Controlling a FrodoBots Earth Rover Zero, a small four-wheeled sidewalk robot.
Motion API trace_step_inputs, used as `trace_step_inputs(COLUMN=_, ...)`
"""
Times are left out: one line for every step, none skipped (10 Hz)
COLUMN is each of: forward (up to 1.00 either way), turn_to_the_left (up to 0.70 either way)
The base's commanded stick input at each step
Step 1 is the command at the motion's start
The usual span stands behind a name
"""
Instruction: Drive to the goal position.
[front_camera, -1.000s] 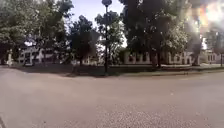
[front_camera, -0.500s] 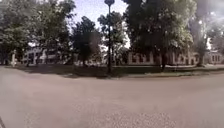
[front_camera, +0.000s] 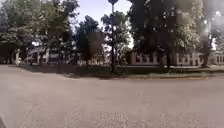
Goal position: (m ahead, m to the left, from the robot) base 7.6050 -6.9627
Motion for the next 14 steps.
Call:
trace_step_inputs(forward=0.44, turn_to_the_left=0.27)
trace_step_inputs(forward=0.44, turn_to_the_left=0.27)
trace_step_inputs(forward=0.44, turn_to_the_left=0.27)
trace_step_inputs(forward=0.44, turn_to_the_left=0.27)
trace_step_inputs(forward=0.44, turn_to_the_left=0.27)
trace_step_inputs(forward=0.44, turn_to_the_left=0.27)
trace_step_inputs(forward=0.44, turn_to_the_left=0.27)
trace_step_inputs(forward=0.44, turn_to_the_left=0.27)
trace_step_inputs(forward=0.44, turn_to_the_left=0.27)
trace_step_inputs(forward=0.44, turn_to_the_left=0.27)
trace_step_inputs(forward=0.44, turn_to_the_left=0.27)
trace_step_inputs(forward=0.44, turn_to_the_left=0.27)
trace_step_inputs(forward=0.44, turn_to_the_left=0.27)
trace_step_inputs(forward=0.44, turn_to_the_left=0.27)
